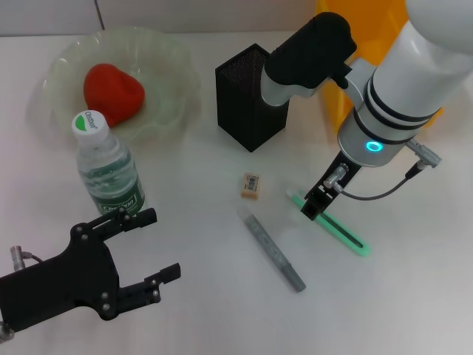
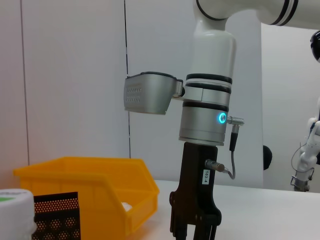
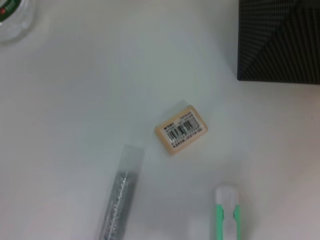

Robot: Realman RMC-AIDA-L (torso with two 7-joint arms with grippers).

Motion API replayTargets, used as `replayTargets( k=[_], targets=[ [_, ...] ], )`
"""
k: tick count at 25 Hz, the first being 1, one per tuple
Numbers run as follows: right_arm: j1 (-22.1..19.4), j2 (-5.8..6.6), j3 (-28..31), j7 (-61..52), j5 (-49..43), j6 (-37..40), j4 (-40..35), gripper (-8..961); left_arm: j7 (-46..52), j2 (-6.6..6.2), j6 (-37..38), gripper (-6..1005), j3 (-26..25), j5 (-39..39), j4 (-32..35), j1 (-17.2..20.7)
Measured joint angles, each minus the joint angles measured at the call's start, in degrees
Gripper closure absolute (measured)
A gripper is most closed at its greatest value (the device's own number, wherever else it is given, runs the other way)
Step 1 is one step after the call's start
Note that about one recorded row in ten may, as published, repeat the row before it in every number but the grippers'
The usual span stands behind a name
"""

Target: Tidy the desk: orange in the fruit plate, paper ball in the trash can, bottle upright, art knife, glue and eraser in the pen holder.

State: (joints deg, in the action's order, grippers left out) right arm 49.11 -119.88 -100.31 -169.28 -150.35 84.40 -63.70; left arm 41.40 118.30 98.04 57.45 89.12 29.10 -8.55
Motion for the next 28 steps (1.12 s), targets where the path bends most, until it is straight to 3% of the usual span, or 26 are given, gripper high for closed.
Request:
replayTargets(
  k=[6, 10, 28],
  targets=[
    [0.6, 0.0, -0.7, 0.0, 0.0, -0.3, 1.3, 422, 0.0, 0.0, 0.0, 214, -0.1, 0.0, 0.1, 0.0],
    [0.6, 0.0, -1.5, 0.0, 0.0, -1.1, 1.9, 468, 0.0, 0.0, 0.1, 214, -0.1, 0.0, 0.2, -0.2],
    [0.8, 0.0, -3.9, 0.0, 1.4, -2.5, 4.1, 504, 0.0, 0.11, -0.3, 214, 0.0, 0.0, 0.0, -0.6]
  ],
)
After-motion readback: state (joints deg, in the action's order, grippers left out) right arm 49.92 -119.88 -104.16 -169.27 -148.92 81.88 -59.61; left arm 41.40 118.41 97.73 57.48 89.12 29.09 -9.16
